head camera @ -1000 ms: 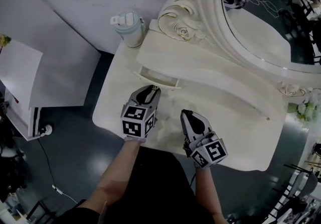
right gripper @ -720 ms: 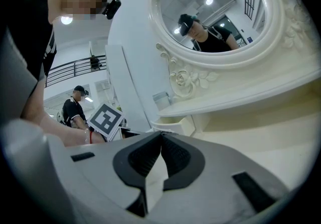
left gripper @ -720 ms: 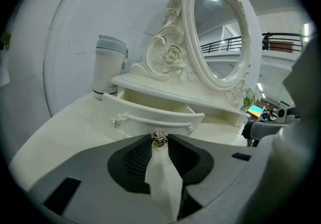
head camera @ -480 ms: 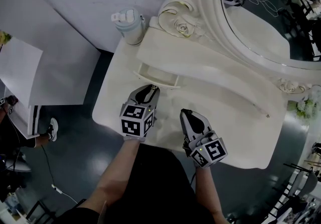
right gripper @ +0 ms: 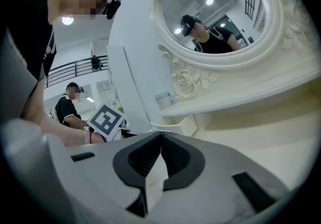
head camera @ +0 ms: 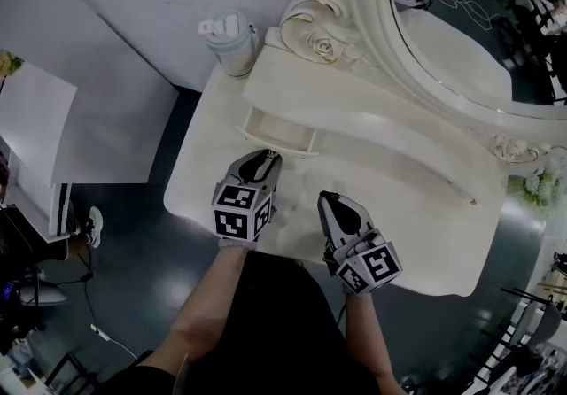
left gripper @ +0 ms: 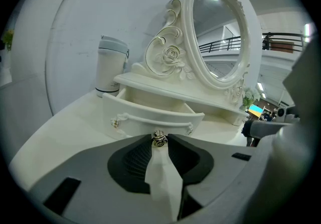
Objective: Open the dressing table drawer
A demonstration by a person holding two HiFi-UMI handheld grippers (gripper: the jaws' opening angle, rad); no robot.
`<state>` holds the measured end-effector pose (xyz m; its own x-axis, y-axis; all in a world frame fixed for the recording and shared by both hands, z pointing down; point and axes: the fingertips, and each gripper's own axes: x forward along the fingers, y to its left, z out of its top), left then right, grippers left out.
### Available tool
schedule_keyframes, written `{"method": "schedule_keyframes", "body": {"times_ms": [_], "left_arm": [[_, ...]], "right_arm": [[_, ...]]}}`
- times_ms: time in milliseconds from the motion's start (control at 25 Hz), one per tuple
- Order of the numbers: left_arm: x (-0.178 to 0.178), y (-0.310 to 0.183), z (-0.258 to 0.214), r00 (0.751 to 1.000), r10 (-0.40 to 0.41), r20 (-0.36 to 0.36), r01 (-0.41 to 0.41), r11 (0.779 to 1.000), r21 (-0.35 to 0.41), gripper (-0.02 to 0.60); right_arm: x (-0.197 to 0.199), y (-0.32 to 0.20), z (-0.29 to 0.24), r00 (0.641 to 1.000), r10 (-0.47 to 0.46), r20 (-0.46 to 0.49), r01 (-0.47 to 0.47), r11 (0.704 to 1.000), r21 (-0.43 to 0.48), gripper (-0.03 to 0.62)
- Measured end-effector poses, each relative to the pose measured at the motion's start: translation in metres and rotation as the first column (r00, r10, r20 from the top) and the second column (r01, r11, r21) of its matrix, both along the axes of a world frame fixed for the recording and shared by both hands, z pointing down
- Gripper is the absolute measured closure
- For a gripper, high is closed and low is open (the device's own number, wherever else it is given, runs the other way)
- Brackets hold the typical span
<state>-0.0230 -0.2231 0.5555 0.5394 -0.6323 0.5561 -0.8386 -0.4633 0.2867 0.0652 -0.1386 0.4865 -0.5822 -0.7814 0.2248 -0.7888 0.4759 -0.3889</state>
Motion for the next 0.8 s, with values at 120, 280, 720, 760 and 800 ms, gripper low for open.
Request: {"method": "schedule_keyframes", "body": {"times_ms": [120, 280, 720, 760, 800], "left_arm": [[-0.0008, 0.0020, -0.0005, 1.000, 0.000, 0.000, 0.000, 1.000, 0.000, 0.466], [-0.0016, 0.0045, -0.0008, 1.000, 0.000, -0.002, 0.000, 1.000, -0.001, 0.466], [-0.0057, 0.0088, -0.0001, 1.000, 0.003, -0.002, -0.003, 1.000, -0.005, 0.466], [-0.0056, 0.0093, -0.0002, 1.000, 0.003, -0.003, -0.003, 1.000, -0.005, 0.466], [-0.0056, 0.0096, -0.0003, 1.000, 0.003, -0.003, -0.003, 1.000, -0.005, 0.466]], "right_arm": [[-0.0013, 0.0019, -0.0005, 1.000, -0.002, -0.001, 0.002, 1.000, 0.000, 0.588], [-0.0026, 0.0043, -0.0005, 1.000, -0.005, -0.001, 0.005, 1.000, -0.001, 0.588], [-0.0072, 0.0062, -0.0008, 1.000, -0.011, -0.005, 0.011, 1.000, -0.003, 0.588], [-0.0073, 0.0065, -0.0007, 1.000, -0.012, -0.006, 0.012, 1.000, -0.003, 0.588], [-0.0073, 0.0068, -0.0005, 1.000, -0.013, -0.007, 0.013, 1.000, -0.004, 0.588]]}}
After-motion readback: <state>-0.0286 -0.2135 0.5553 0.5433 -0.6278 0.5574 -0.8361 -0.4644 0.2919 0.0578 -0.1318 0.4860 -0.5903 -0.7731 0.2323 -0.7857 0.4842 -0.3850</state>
